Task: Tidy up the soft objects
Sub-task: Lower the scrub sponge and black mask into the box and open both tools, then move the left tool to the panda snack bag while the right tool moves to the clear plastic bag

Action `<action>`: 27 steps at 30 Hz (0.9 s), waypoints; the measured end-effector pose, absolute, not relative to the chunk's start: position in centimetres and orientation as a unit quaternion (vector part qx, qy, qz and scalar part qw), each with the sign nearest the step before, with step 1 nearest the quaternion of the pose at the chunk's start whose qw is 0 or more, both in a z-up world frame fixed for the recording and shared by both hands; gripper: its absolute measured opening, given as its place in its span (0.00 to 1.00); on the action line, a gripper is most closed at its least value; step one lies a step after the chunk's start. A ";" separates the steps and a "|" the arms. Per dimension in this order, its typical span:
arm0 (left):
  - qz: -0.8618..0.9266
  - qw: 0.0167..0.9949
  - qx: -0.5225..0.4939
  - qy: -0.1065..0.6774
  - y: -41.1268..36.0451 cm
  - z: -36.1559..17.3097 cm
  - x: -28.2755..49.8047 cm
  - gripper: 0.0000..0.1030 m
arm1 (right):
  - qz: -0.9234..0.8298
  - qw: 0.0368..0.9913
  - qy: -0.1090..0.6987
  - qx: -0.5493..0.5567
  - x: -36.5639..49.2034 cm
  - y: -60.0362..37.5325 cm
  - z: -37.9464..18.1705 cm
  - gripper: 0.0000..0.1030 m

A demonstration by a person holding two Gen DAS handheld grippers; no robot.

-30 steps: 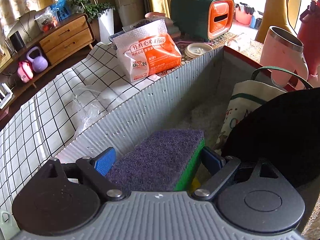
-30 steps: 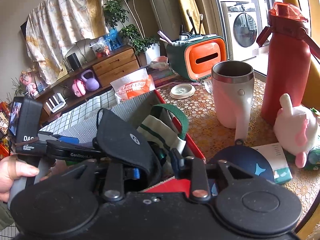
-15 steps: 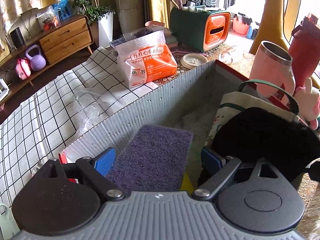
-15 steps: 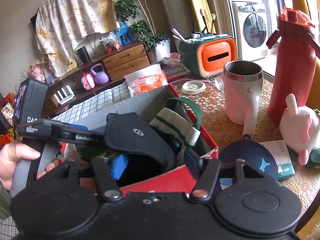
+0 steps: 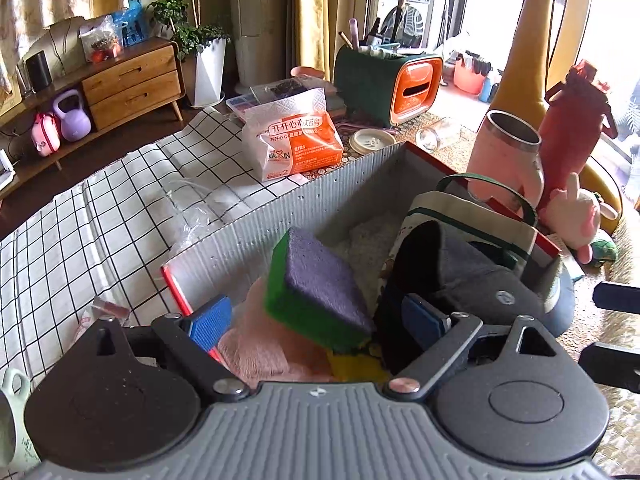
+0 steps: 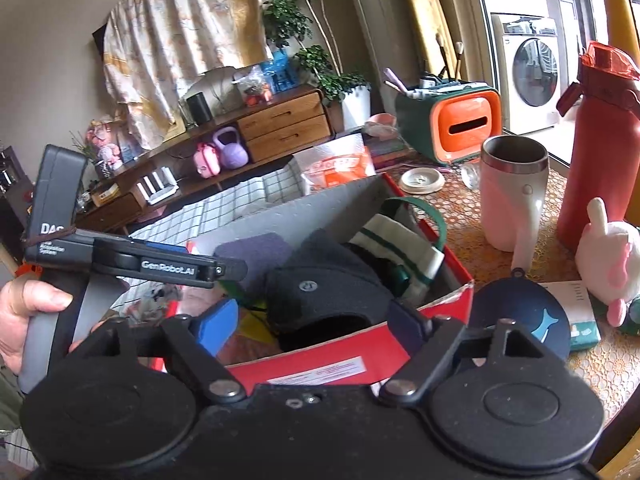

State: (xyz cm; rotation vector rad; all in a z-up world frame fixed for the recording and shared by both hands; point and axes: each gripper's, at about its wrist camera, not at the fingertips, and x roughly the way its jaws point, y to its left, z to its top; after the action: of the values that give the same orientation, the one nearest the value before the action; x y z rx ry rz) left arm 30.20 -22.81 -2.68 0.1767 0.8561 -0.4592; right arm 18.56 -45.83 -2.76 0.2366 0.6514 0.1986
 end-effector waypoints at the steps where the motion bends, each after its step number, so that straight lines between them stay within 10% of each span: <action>1: -0.222 0.881 0.081 0.409 -22.4 -2.4 29.8 0.90 | 0.101 0.936 0.318 0.117 18.4 -45.6 -2.6 0.81; 27: -0.190 0.908 -0.037 0.373 -8.6 0.2 20.5 0.99 | 0.199 0.920 0.321 0.101 18.1 -38.5 -0.7 0.94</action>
State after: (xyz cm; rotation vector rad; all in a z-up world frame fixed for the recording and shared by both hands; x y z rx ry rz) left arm 20.50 -8.63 0.21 -0.0761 0.7694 -0.3914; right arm 18.09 -38.46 -0.65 0.2080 0.6586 0.4096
